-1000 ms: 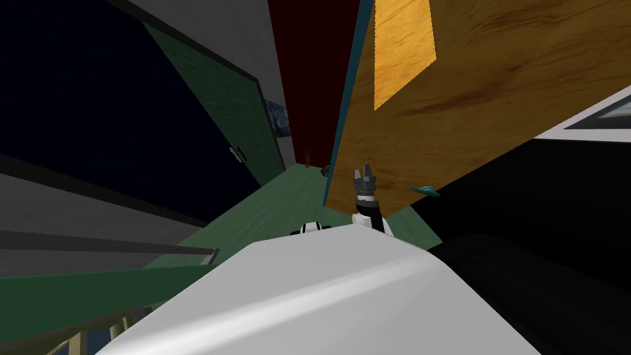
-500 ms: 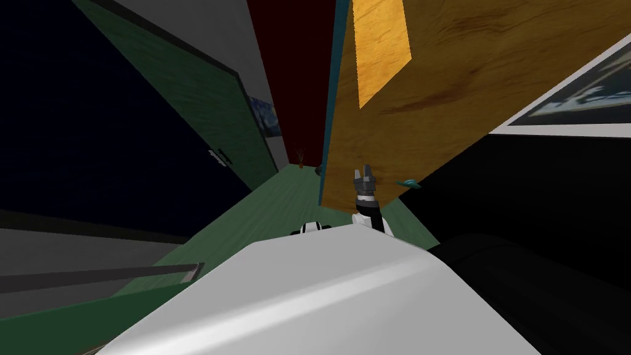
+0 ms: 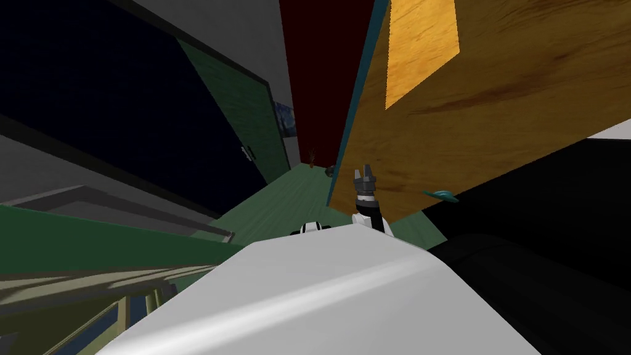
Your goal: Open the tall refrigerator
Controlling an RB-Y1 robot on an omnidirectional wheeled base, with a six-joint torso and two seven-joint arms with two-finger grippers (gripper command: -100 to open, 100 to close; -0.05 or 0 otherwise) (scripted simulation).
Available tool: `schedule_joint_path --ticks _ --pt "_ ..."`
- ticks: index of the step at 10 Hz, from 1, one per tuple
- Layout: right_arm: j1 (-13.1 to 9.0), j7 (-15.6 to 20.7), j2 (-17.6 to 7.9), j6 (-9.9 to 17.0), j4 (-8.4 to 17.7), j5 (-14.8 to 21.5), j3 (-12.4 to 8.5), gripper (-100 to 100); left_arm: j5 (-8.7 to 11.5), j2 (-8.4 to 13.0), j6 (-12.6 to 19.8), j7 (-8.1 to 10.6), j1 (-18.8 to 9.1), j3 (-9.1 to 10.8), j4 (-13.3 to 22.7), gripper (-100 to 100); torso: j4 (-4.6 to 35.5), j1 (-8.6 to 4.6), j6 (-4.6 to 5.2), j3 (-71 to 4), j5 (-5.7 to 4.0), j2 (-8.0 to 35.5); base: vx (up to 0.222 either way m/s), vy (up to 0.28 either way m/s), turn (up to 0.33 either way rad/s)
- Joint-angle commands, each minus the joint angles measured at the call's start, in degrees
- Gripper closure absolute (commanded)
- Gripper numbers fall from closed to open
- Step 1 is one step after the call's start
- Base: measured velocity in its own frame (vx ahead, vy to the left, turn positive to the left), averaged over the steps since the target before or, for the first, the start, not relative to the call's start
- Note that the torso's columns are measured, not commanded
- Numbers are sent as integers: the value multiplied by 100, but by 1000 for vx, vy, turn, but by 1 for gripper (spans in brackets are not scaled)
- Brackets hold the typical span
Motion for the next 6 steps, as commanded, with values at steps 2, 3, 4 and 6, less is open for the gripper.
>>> schedule_joint_path --ticks 2,3,4,6 --pt "-1 0 0 0 1 0 0 0 -435 -135 627 -190 -623 -247 -608 100 4 -4 12 7 3 9 -11 42 227" --pt "-2 0 1 0 1 0 2 0 -667 -373 884 -407 -791 -482 -932 100 2 -25 16 5 -5 7 -25 111 339" --pt "0 0 0 0 0 0 0 0 -783 -373 1133 -407 -909 -548 -1260 100 4 10 -1 8 1 14 -20 129 468" --pt "-1 0 0 0 1 0 1 0 -1021 -373 1279 -407 -1181 -665 -1282 100 4 -5 10 7 3 8 5 40 190"
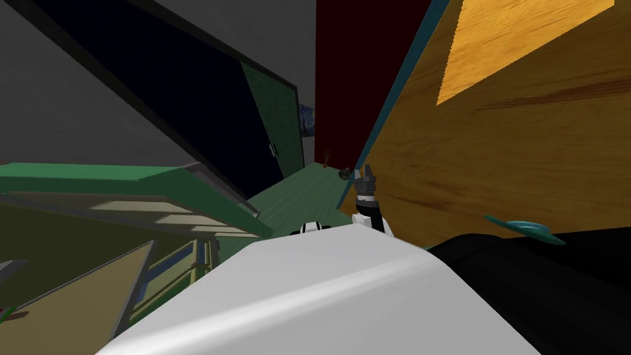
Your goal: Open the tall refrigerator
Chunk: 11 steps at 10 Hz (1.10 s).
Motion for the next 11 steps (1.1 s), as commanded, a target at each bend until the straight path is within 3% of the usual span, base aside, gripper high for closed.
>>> schedule_joint_path --ticks 1,2,3,4,5,6,7,8,9,10,11 --pt "-1 0 1 0 0 0 1 0 -191 -1 120 -39 -401 -94 -25 100 -2 -17 3 -3 -8 -2 4 -9 -30" --pt "-1 0 1 0 0 0 2 0 -191 -1 120 -39 -401 -94 -25 100 -1 -17 -1 -2 -9 0 0 -13 -11" --pt "-1 0 1 0 0 0 2 0 -476 -239 382 -255 -638 -387 -339 100 0 -7 -4 0 -5 2 -4 91 368" --pt "1 0 0 0 -1 0 0 0 -635 -239 426 -255 -796 -512 -363 100 1 35 -12 3 7 4 -9 129 446" --pt "0 0 -1 0 0 0 -1 0 -777 -239 527 -255 -966 -512 -458 100 1 41 -4 3 11 6 -1 86 440" --pt "0 0 0 0 0 0 -1 0 -777 -239 758 -255 -1071 -512 -699 100 1 8 -4 1 1 4 9 33 80" --pt "-2 0 0 0 0 0 1 0 -777 -239 772 -255 -1071 -512 -699 100 -1 -14 7 -1 -6 0 8 6 -85" --pt "-2 0 1 0 0 0 2 0 -1048 -477 973 -472 -1274 -806 -973 100 -1 -19 0 -2 -9 0 6 116 364" --pt "0 0 0 0 0 0 -1 0 -1249 -477 1188 -472 -1551 -930 -1156 100 -1 25 -11 0 4 -1 17 125 438" --pt "0 0 -1 0 0 0 -1 0 -1363 -477 1360 -472 -1708 -930 -1373 100 -1 27 -4 -2 7 -1 20 70 375" --pt "0 0 0 0 0 0 0 0 -1363 -477 1424 -472 -1741 -930 -1373 100 0 4 -3 -1 -1 2 11 25 99"
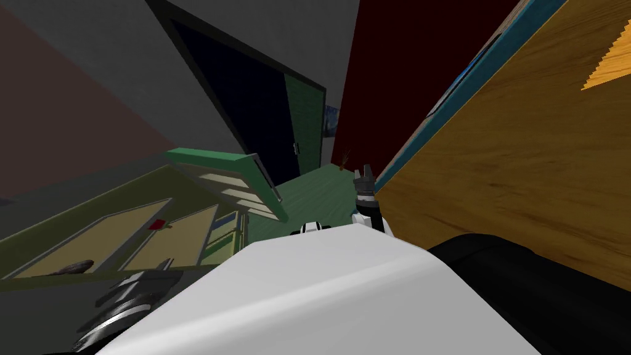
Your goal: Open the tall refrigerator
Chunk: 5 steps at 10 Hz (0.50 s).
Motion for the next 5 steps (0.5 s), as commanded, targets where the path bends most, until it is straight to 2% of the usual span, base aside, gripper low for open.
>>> schedule_joint_path --ticks 1,2,3,4,5 --pt "-2 0 1 0 0 0 1 0 -333 -213 361 -213 -398 -327 -289 100 1 -18 5 4 -4 4 16 103 389" --pt "0 0 0 0 0 0 0 0 -480 -213 528 -213 -552 -457 -482 100 1 10 -6 3 1 2 32 138 518" --pt "0 0 -1 0 0 0 -1 0 -669 -213 592 -213 -724 -460 -554 100 -1 22 -2 0 8 -4 27 71 295" --pt "-1 0 0 0 0 0 0 0 -683 -213 652 -213 -888 -460 -619 100 0 -2 4 0 1 0 12 14 16" --pt "-2 0 0 0 0 0 2 0 -683 -213 831 -213 -888 -460 -718 100 2 -24 6 4 -7 5 1 -9 -51"
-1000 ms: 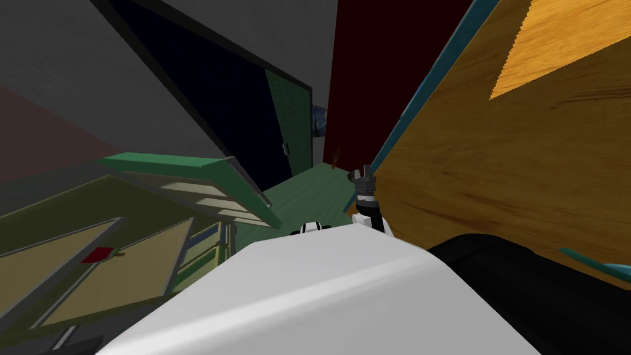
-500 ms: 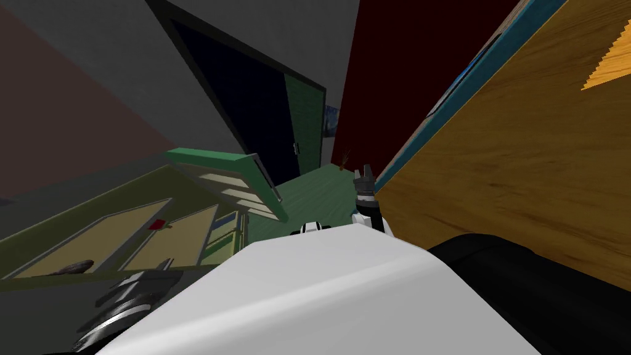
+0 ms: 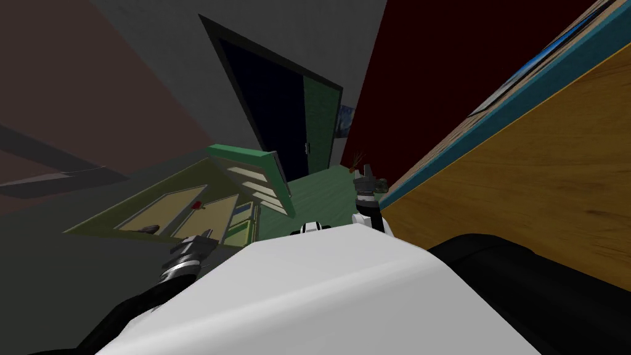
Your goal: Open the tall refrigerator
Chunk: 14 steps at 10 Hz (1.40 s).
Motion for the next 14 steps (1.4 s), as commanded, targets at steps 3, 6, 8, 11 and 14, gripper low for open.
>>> schedule_joint_path --ticks 3,6,8,11,14 --pt "2 0 -1 0 0 0 -2 0 -610 -223 751 -203 -693 -414 -719 100 -4 58 -8 -8 18 -12 36 101 385" --pt "2 0 -1 0 0 0 -2 0 -1004 -461 1393 -419 -1154 -738 -1356 100 -2 30 -11 -3 7 -9 46 77 305" --pt "1 0 -1 0 0 0 -1 0 -1196 -461 1559 -419 -1418 -832 -1512 100 -2 23 -5 -2 9 -3 23 38 223" --pt "1 0 -1 0 0 0 -2 0 -1758 -699 2105 -635 -1986 -1250 -2076 100 -6 45 -6 -11 14 -17 66 89 386" --pt "1 0 -1 0 0 0 -1 0 -2125 -938 2522 -852 -2490 -1628 -2467 100 -1 35 -11 -2 9 -8 53 66 322"
